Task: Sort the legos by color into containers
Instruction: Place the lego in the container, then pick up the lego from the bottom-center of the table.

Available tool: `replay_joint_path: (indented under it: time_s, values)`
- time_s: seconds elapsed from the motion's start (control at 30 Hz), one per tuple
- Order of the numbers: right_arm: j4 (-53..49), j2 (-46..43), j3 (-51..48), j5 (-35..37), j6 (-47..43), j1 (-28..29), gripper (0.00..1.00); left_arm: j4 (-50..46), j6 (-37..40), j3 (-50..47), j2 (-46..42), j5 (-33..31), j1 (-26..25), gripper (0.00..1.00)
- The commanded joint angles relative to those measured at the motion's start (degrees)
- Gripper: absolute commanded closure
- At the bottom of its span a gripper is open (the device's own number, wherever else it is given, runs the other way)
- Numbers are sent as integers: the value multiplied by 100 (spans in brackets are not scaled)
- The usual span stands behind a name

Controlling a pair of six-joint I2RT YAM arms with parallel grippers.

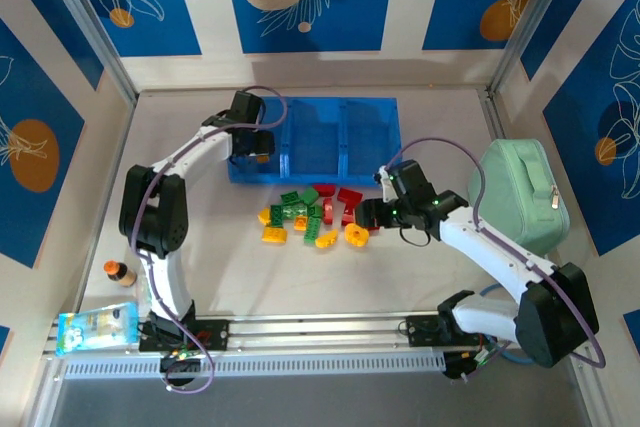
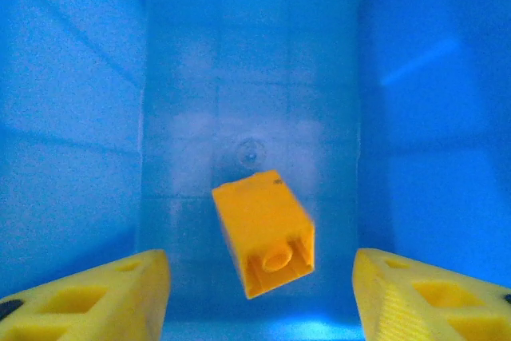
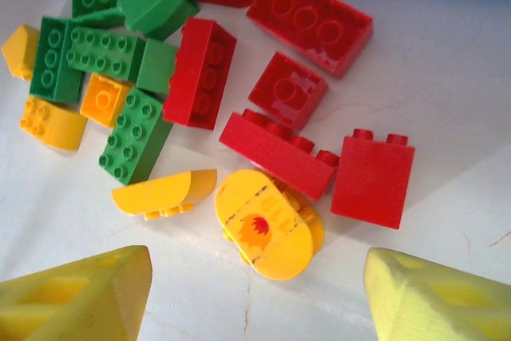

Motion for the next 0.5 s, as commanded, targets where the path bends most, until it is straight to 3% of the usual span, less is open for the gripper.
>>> replay_joint_path:
  time_s: [0.0,0.23,0.47]
  values:
    - [-328,132,129,144,-147,169,28,-104,76,136,-367,70,59,36]
    - [-726,527,386,436,-108,647,32,70,-18,-480,-1295,148,-6,37]
    - [-1119,1341,710,923,13,1214,37,333,-159,-1800,-2423,182,-147,38]
